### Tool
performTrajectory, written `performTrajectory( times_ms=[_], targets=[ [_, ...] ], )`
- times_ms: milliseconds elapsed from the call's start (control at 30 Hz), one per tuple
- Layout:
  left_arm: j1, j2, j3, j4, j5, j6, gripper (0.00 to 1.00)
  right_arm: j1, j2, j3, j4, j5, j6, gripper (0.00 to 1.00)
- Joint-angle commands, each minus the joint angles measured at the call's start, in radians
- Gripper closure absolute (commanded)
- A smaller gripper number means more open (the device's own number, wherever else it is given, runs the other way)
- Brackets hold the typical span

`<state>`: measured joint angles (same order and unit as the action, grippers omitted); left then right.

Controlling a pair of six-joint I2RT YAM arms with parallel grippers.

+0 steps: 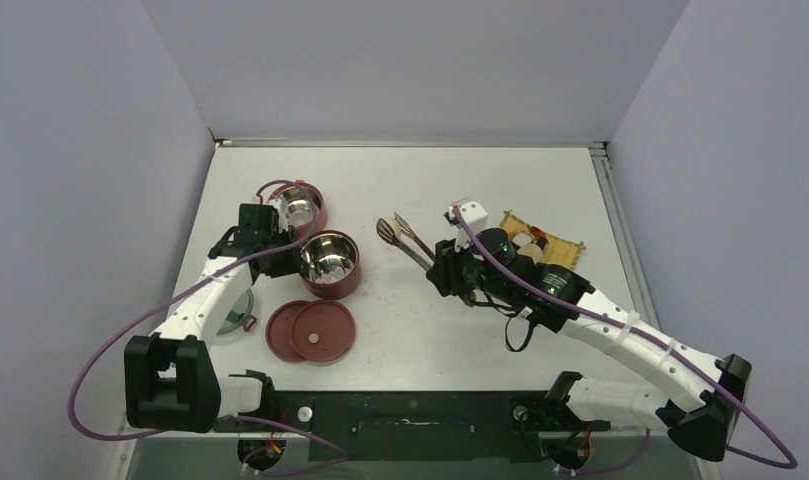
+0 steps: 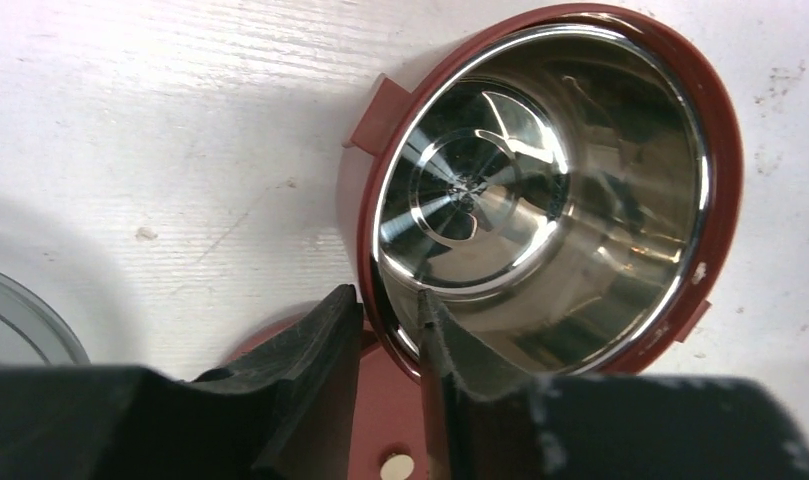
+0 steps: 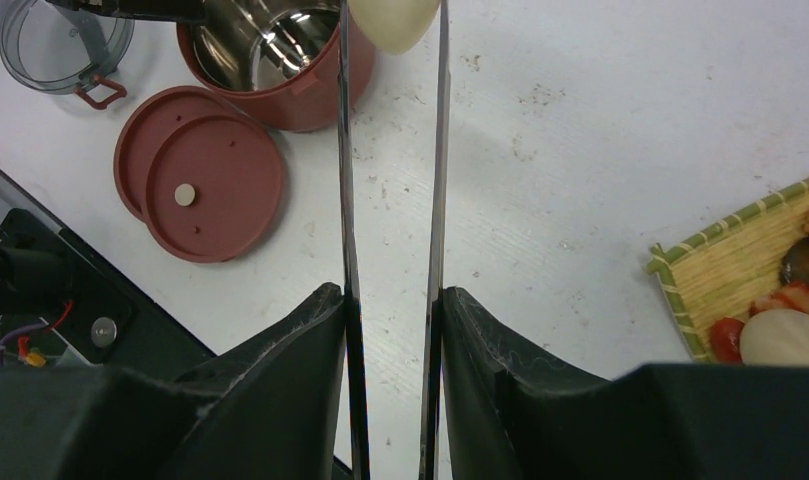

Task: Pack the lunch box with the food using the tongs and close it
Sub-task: Move the packing box to the center of the board.

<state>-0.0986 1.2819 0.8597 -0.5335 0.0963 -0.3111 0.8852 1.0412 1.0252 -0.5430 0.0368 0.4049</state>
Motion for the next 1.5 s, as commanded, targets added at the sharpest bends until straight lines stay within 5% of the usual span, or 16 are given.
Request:
performTrajectory(
  times_ms=[0, 200, 433, 733, 1133, 1467],
  targets=[
    [-0.006, -0.027, 0.044, 0.037, 0.038, -0.009, 0.69, 0.041, 0.053, 0.006, 0.172, 0.020, 0.011, 0.91],
    [0.004, -0.148, 0.018, 0.049, -0.071, -0.002, 0.44, 0.081, 0.184, 0.074, 0.225, 0.005, -0.027, 0.91],
    [0.050, -0.309, -0.025, 0.086, -0.155, -0.005, 0.31, 0.119, 0.321, 0.137, 0.255, 0.007, -0.066, 0.91],
    [0.078, -0.357, -0.044, 0.106, -0.127, -0.014, 0.26, 0.146, 0.449, 0.207, 0.258, 0.015, -0.094, 0.86],
    [0.083, -0.351, -0.042, 0.110, -0.096, -0.014, 0.23, 0.162, 0.503, 0.263, 0.231, 0.035, -0.111, 0.55],
    [0.084, -0.359, -0.038, 0.108, -0.083, -0.014, 0.23, 0.177, 0.478, 0.292, 0.192, 0.077, -0.112, 0.54]
  ],
)
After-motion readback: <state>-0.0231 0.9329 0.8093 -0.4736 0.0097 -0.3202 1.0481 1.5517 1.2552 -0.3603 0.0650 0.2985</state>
